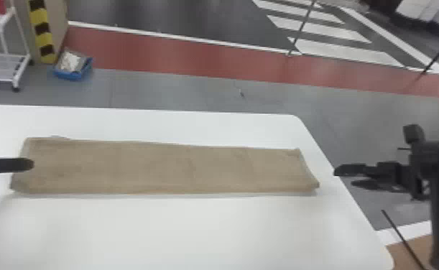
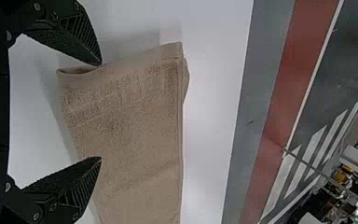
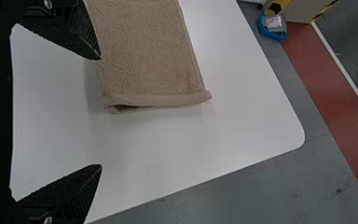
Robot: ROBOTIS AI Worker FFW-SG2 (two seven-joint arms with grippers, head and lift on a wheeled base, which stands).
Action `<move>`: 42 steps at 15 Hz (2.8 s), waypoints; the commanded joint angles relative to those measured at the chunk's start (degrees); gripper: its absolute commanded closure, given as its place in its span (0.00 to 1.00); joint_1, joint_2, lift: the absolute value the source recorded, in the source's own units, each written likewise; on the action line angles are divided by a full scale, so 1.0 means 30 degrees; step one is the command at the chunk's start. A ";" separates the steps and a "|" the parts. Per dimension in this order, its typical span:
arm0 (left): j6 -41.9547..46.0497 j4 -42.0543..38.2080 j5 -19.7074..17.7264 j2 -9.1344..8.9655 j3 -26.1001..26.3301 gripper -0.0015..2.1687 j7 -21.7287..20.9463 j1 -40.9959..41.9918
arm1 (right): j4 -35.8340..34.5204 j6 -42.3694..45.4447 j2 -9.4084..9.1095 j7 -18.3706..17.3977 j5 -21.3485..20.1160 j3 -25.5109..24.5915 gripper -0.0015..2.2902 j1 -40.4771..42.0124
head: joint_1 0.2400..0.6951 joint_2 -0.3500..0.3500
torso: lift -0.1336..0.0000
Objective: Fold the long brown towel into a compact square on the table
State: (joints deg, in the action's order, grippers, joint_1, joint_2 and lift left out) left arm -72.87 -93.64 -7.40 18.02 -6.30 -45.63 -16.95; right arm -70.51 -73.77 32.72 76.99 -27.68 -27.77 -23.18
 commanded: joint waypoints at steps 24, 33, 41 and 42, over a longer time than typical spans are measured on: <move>-0.1127 -0.2830 0.0504 0.0027 -0.1532 0.68 -0.2456 0.2311 | 0.0563 0.1398 0.0081 0.0030 0.0497 -0.0645 0.03 0.0578 | 1.00 0.00 | 0.07; 0.1393 -0.4032 0.0973 0.2430 -0.4315 0.62 -0.5181 0.5358 | 0.0533 0.1398 -0.0300 0.0000 0.0644 -0.0352 0.03 0.0344 | 1.00 0.09 | 0.07; 0.9303 -0.1776 0.5660 0.2928 -0.3172 0.17 -0.4946 0.5739 | 0.0504 0.1340 -0.0329 0.0147 0.0673 -0.0440 0.03 0.0490 | 1.00 0.21 | 0.07; 0.9772 -0.1541 0.6012 0.2957 -0.3084 0.17 -0.5063 0.5739 | 0.0475 0.1223 -0.0329 0.0147 0.0673 -0.0440 0.03 0.0519 | 1.00 0.22 | 0.07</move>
State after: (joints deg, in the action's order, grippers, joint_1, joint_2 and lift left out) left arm -45.60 -99.39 9.23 26.59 -16.06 -60.68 0.26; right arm -69.00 -69.81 31.79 77.43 -25.66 -29.17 -21.71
